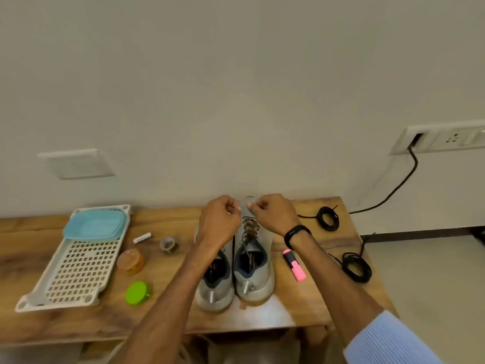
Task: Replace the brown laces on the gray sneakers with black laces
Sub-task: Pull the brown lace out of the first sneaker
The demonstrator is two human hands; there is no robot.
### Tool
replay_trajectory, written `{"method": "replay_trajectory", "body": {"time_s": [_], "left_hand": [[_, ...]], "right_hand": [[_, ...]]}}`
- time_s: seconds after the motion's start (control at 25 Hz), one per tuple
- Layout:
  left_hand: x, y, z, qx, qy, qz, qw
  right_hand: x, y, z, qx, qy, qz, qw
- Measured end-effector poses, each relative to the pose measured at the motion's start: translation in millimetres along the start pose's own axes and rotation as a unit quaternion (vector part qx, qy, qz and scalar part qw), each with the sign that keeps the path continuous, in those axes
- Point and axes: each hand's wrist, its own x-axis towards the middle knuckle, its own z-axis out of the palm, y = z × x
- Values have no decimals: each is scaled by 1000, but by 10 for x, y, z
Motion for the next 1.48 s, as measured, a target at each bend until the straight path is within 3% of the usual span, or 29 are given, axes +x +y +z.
{"method": "replay_trajectory", "body": {"time_s": [0.24, 0.32, 0.4, 0.52, 0.6, 0.68, 0.8, 0.92, 1.0, 1.12, 1.32, 1.48], "left_hand": [[-37, -145, 112, 76, -171, -67, 980], [-91, -169, 183, 70, -177, -60, 980], [-92, -164, 217, 58, -161, -60, 983], [-55, -99, 158, 33, -150, -95, 984], [-38, -23, 78, -36, -140, -112, 983], [-39, 58, -12, -159, -106, -114, 975], [-26, 159, -79, -341, -60, -109, 932], [-15, 160, -51, -397, -30, -62, 915], [-17, 111, 0, -337, 8, 13, 941], [-11, 1, 89, -160, 37, 93, 982], [-73, -142, 225, -24, -142, 35, 989], [-93, -183, 334, 43, -154, 44, 986]], "right_hand": [[-92, -87, 45, -29, -174, -1, 984], [-141, -32, 82, -35, -150, 2, 988], [-152, 4, 54, 71, -110, 42, 991], [-133, 85, -106, 290, -52, 149, 944], [-102, 145, -201, 330, -17, 174, 928], [-92, 166, -227, 290, -14, 157, 944], [-111, 117, -116, 201, -129, 90, 967], [-102, 122, 9, 95, -194, 56, 975], [-108, 117, 7, 95, -162, 59, 980], [-161, 91, -49, 240, -113, 149, 953], [-161, 69, -19, 331, -114, 253, 902], [-150, 71, -31, 338, -104, 259, 899]]}}
